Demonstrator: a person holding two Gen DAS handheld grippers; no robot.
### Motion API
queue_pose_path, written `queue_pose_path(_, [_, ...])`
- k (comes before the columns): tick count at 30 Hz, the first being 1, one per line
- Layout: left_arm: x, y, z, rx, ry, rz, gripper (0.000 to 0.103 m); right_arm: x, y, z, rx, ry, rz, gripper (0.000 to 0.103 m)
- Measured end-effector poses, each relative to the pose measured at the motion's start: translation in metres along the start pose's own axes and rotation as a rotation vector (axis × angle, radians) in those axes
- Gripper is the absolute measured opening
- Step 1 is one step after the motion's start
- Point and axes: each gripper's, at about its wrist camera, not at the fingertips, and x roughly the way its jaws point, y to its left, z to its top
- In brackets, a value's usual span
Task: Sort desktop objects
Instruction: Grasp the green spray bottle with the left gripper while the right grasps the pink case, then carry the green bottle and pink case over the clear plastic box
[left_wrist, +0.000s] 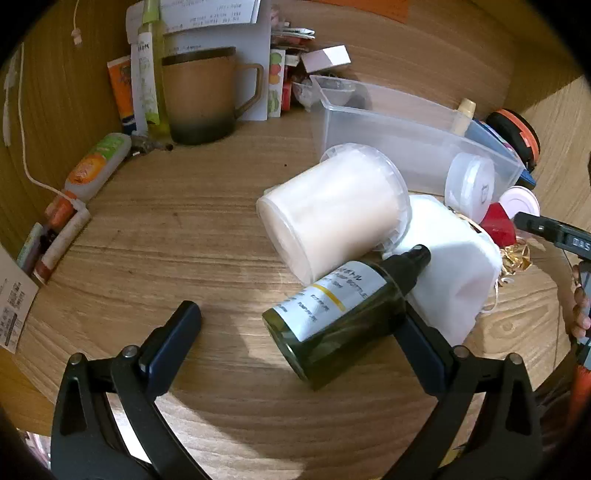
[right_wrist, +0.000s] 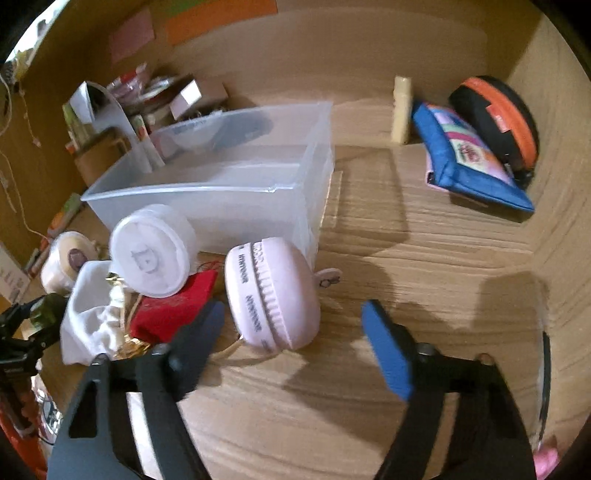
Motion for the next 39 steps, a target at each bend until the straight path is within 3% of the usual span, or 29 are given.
queue_pose_path(2, [0.001,-0.001,0.000,0.005,0.002,-0.001,0.103,0.006,-0.001,0.002,-0.003,0.013,0.002,0.059])
queue_pose_path(5, [0.001,-0.002,0.000,0.015,-0.002,0.009,0.101,0.009,0.000,0.005,-0.022,0.011,0.005,0.054])
queue_pose_path(8, [0.000,-0.005,0.001,0.031,-0.010,0.015,0.085,0.010,0.004,0.007,-0.050,0.004,-0.012,0.050])
queue_pose_path(13, [0.000,-0.007,0.002,0.040,-0.013,0.008,0.077,0.012,0.010,0.005,-0.082,-0.005,-0.019,0.042])
queue_pose_path(16, [-0.002,-0.008,0.002,0.047,-0.017,-0.005,0.065,0.011,0.012,0.004,-0.087,-0.009,-0.010,0.041])
queue_pose_path(29, [-0.025,-0.011,0.001,0.051,-0.069,-0.022,0.064,-0.012,0.003,-0.010,0.001,-0.040,0.041,0.040])
queue_pose_path(31, [-0.028,-0.010,0.003,0.053,-0.074,-0.034,0.064,-0.019,0.002,-0.012,0.011,-0.053,0.043,0.040])
queue_pose_path(32, [-0.031,-0.010,0.005,0.099,-0.074,-0.083,0.064,-0.023,0.002,-0.012,0.013,-0.061,0.043,0.040])
queue_pose_path(39, [-0.050,-0.012,0.020,0.130,-0.112,-0.134,0.064,-0.057,0.004,-0.013,0.007,-0.127,0.029,0.040])
